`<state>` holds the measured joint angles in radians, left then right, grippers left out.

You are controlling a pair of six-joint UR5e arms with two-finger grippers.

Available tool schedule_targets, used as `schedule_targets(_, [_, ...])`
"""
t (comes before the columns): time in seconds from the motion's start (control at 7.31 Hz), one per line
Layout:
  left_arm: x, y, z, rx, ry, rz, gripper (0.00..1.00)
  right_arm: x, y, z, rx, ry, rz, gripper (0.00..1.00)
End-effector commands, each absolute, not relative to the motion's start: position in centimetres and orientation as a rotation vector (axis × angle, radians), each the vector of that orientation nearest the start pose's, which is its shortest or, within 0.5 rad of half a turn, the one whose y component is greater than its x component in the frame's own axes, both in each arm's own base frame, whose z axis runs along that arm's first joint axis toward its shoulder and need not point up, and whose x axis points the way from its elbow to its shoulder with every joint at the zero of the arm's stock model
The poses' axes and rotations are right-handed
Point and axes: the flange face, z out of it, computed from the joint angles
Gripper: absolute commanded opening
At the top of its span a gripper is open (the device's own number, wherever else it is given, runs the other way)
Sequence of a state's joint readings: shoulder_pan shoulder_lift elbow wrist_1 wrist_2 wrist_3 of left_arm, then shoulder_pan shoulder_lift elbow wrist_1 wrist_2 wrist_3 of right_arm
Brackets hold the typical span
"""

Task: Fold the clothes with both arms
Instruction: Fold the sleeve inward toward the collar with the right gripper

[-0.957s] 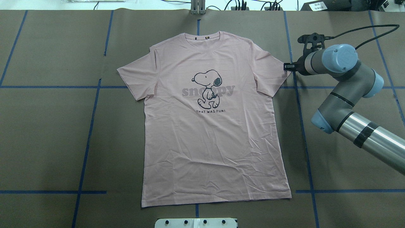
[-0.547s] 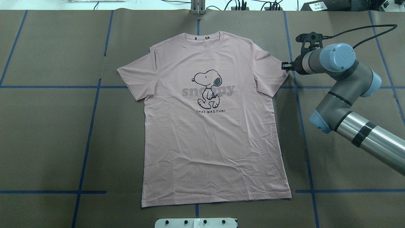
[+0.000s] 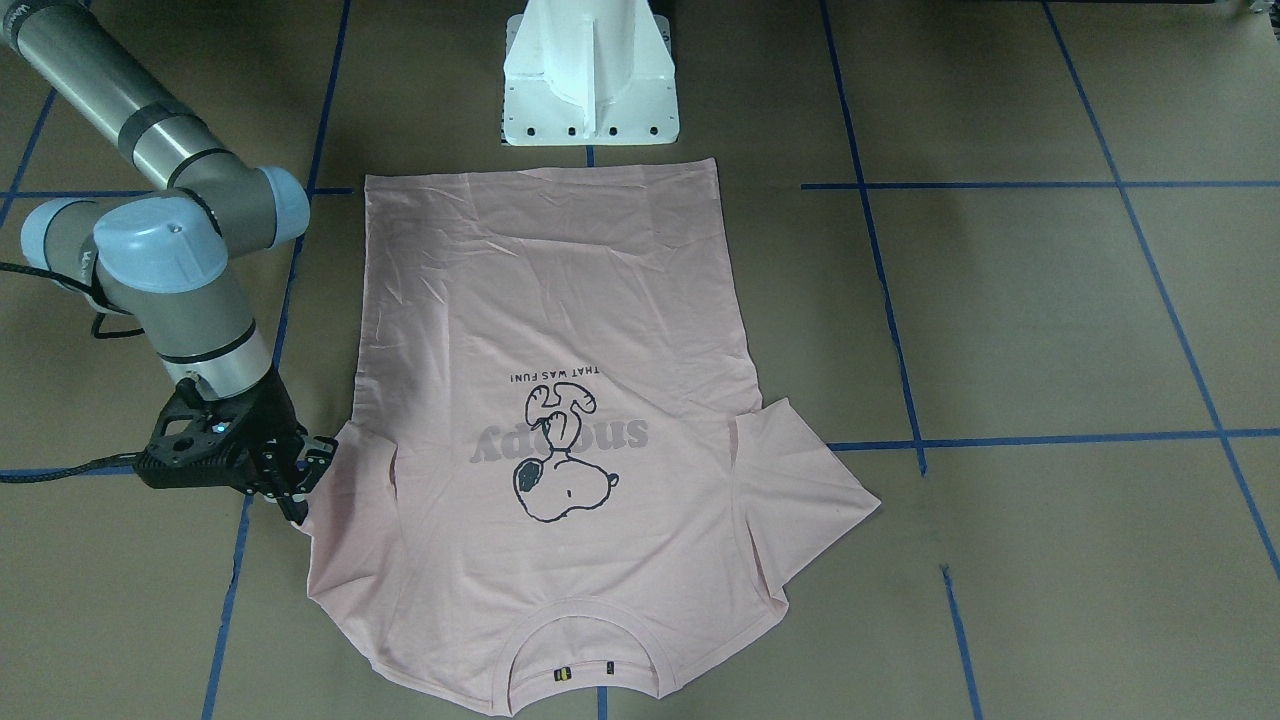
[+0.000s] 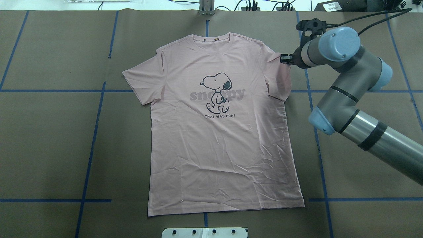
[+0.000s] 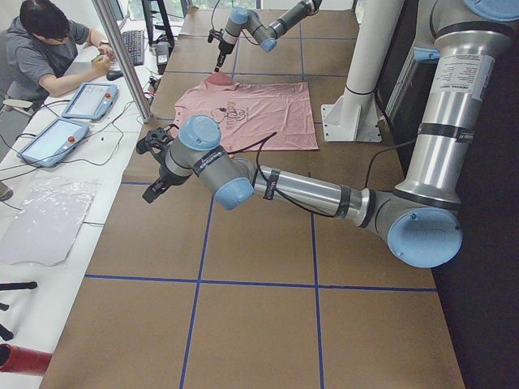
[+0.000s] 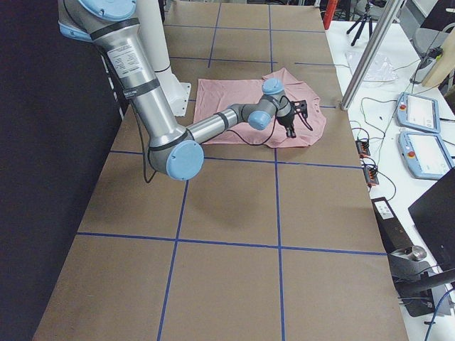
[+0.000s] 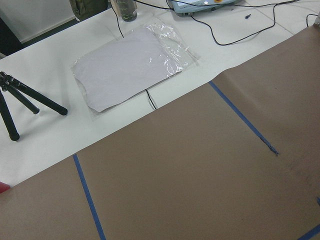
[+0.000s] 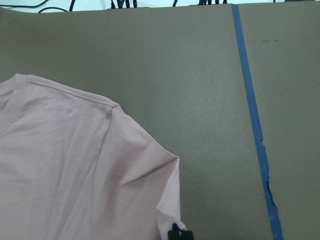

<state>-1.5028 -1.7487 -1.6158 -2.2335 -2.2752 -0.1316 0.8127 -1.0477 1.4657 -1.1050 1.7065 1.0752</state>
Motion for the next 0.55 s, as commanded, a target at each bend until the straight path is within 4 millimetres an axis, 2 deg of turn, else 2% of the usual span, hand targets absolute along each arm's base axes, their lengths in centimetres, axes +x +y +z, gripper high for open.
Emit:
schedule_targets(0.0, [-2.9,-58.3,46.4,0.775,0.740,0.253,1.00,-48.7,-59.1,28.0,0.452,-0.740,0.333,0.00])
schedule_targets(0.14, [-2.9,-58.3,46.4,0.775,0.740,0.253,1.00,-51.7,-59.3,27.3,0.453,-0.722,0.337,0.00])
schedule_targets(0.27, [-2.9,-58.3,46.4,0.775,0.740,0.253,1.00,-53.0,-58.8,27.5,0.460,-0.707,0.323,0.16])
schedule_targets(0.41, [-2.9,-58.2,46.6,0.772,0.740,0.252,1.00,-54.0,-58.1,27.9,0.474,-0.692,0.311,0.99])
